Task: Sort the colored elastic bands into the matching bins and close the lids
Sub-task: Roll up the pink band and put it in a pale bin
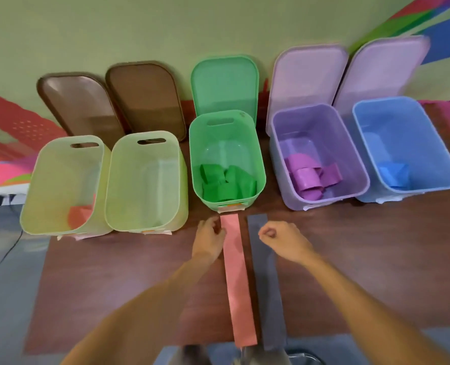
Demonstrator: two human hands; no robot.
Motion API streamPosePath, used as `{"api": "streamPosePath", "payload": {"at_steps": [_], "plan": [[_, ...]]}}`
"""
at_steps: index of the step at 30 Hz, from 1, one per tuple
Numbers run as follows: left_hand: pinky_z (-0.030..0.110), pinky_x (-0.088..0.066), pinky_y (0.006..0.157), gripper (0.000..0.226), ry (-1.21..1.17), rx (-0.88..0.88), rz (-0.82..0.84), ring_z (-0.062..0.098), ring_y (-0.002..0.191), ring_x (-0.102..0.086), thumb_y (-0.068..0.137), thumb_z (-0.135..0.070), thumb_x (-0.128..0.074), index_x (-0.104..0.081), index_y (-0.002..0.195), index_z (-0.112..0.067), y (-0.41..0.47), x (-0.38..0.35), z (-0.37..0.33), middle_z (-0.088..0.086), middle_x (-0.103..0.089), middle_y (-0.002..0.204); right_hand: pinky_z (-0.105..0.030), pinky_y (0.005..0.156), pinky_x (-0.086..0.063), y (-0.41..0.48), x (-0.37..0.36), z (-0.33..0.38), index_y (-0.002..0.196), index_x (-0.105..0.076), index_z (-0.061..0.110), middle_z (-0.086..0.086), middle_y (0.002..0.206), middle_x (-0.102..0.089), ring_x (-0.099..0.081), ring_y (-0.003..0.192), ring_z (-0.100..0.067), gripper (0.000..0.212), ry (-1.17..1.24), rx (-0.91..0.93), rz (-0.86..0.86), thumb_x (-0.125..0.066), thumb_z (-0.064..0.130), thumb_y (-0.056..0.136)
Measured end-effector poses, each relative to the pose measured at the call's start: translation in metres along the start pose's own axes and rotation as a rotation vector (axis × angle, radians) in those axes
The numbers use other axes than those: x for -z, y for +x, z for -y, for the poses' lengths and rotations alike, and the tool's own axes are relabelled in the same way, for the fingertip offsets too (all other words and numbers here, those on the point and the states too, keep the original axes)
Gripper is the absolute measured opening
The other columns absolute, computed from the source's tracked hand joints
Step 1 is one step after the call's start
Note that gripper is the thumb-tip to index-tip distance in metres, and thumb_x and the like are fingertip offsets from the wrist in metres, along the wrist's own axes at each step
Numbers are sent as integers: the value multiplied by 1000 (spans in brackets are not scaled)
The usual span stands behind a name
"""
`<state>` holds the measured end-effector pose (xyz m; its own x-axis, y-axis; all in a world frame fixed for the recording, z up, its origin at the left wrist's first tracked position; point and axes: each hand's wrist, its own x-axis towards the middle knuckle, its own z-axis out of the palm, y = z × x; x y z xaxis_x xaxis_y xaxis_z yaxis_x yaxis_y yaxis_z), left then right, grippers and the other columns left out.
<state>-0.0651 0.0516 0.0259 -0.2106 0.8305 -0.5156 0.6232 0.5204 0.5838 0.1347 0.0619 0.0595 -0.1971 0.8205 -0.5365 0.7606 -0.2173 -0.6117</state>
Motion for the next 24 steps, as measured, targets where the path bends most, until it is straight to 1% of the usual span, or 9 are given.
{"api": "streamPosePath", "payload": {"at_steps": [2,6,8,11,13,17,20,22,24], "plan": [[26,-38,94,35,-27,42,-92,26,106,-57,90,-19,-56,-57,124,-12,9,-8,-4,11,-50,119,-14,75,-40,7,-1,-9,87,-71,25,4,90,-74,-66,88,-8,11,9,10,29,-61,20,84],[30,-43,84,22,-36,148,-225,27,98,-57,91,-25,-56,-63,108,-13,23,-18,-11,11,-54,113,0,66,-37,15,-3,-22,87,-71,25,6,87,-73,-65,84,-4,11,11,40,60,-62,20,85],[29,-44,79,16,-23,157,-249,26,94,-58,88,-23,-60,-65,101,-15,25,-22,-10,10,-57,108,-2,67,-39,17,-5,-28,87,-71,25,7,87,-73,-65,83,-3,11,21,37,83,-62,20,84],[25,-41,74,8,-49,162,-272,21,86,-57,85,-17,-65,-68,92,-15,26,-26,-8,9,-59,104,-13,76,-43,18,-7,-31,87,-71,27,8,89,-73,-62,81,-1,12,19,30,112,-61,21,85],[24,-40,73,4,-81,157,-289,15,81,-53,84,-15,-66,-67,87,-15,24,-27,-7,8,-60,101,-14,78,-44,20,-7,-30,89,-72,26,8,91,-73,-62,82,-1,13,28,39,110,-61,20,86],[26,-47,82,6,-206,109,-245,14,84,-58,82,-12,-68,-64,84,-15,10,-20,-8,1,-58,95,-19,82,-47,21,-9,-22,94,-72,22,5,95,-73,-66,90,-8,13,52,51,107,-61,20,87],[21,-47,76,9,-365,72,-140,13,80,-60,82,-7,-67,-61,81,-14,-8,-6,-12,0,-63,85,-26,89,-48,19,-16,-10,109,-66,22,4,104,-70,-64,92,-12,23,61,55,108,-64,25,86],[22,-47,71,12,-423,35,-83,13,73,-58,82,-5,-66,-59,81,-15,-20,7,-14,1,-63,78,-25,87,-45,16,-21,-2,120,-59,21,9,109,-64,-60,94,-11,38,63,75,124,-68,31,84],[26,-48,65,15,-457,-10,-60,14,69,-57,82,-4,-66,-58,82,-16,-30,21,-16,5,-62,76,-21,82,-43,12,-28,4,123,-57,19,10,109,-60,-59,98,-10,46,67,97,188,-71,32,82]]}}
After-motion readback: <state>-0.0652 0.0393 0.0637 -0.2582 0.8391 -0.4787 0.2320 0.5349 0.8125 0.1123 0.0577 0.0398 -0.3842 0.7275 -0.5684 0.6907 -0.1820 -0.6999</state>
